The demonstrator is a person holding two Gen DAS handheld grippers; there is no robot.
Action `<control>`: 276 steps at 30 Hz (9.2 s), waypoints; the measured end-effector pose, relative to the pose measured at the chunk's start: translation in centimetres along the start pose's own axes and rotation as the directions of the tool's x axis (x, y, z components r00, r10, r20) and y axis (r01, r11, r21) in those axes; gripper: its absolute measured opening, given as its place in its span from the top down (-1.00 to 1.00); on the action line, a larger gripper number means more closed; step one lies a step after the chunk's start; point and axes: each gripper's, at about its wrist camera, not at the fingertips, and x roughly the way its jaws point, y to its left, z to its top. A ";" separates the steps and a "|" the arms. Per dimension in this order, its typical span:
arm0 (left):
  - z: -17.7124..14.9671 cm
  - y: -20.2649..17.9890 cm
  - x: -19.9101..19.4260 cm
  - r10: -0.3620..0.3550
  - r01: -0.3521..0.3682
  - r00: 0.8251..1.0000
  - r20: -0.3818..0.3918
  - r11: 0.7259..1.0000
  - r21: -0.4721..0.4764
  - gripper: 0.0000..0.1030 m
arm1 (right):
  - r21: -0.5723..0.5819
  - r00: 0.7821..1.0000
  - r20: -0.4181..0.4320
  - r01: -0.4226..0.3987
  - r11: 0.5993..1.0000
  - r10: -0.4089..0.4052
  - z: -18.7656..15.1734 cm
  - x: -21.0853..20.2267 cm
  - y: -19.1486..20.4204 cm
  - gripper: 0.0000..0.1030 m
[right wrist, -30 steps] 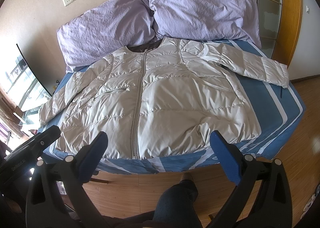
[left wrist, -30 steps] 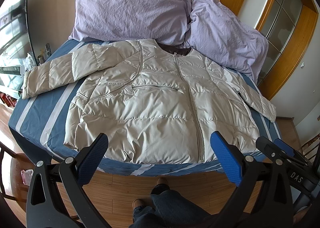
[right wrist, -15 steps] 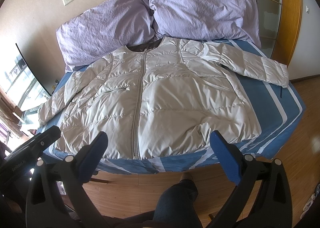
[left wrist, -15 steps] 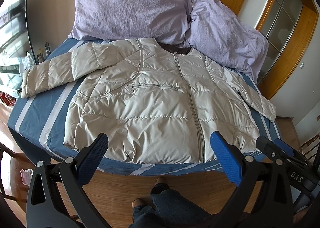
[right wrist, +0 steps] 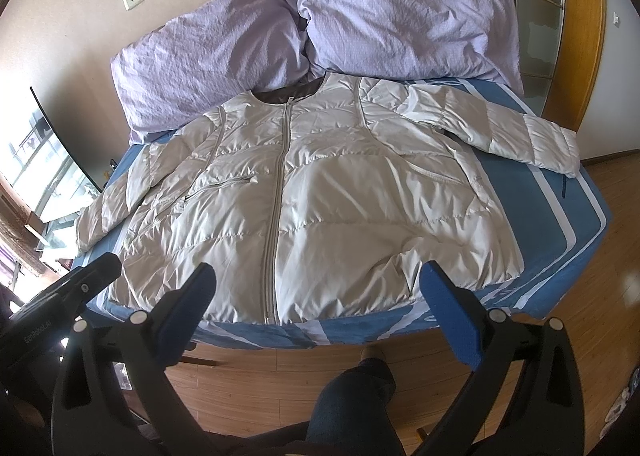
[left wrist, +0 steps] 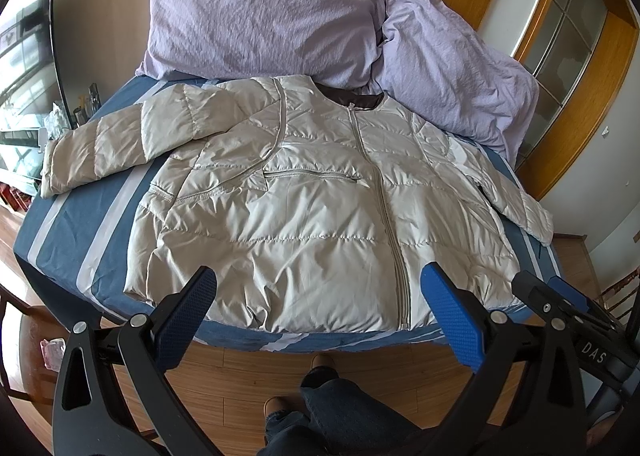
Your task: Fold large clothes
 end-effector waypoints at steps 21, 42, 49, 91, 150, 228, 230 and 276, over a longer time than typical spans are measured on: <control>4.9 -0.4 8.6 0.148 -0.145 0.987 -0.060 0.988 0.059 -0.97 | 0.310 0.986 -0.099 0.161 0.937 -0.136 8.5 8.9 -15.1 -0.96; 9.2 -0.1 16.3 0.204 -0.202 0.962 -0.183 0.979 0.026 -0.97 | 0.572 0.838 -0.335 0.544 0.614 -0.430 12.9 17.4 -43.7 -0.43; 10.0 -0.1 17.2 0.192 -0.193 0.963 -0.191 0.981 0.016 -0.97 | 0.607 0.866 -0.331 0.500 0.618 -0.376 11.7 18.5 -44.6 -0.14; 9.0 6.9 13.4 0.218 -0.240 0.965 -0.147 0.958 -0.154 -0.97 | -0.001 0.957 -0.202 -0.215 0.977 0.210 22.3 27.6 1.5 0.68; 9.1 38.4 11.8 0.496 -0.568 0.815 -0.299 0.584 -0.580 -0.73 | -0.283 0.969 -0.241 -0.010 0.959 -0.061 17.8 34.9 8.6 -0.69; 22.1 3.0 16.9 -0.173 0.188 0.977 0.128 0.974 -0.123 0.98 | -0.182 0.946 -0.319 -0.118 0.976 0.055 18.9 32.6 6.4 -0.84; 21.5 1.6 18.2 -0.192 0.201 0.977 0.091 0.974 -0.102 0.98 | -0.179 0.946 -0.319 -0.117 0.977 0.055 18.9 32.2 5.9 -0.84; 16.7 1.4 21.8 -0.071 0.059 0.991 -0.113 0.993 -0.105 -0.27 | -0.084 0.975 -0.165 -0.167 0.982 0.152 22.1 26.8 2.9 -0.45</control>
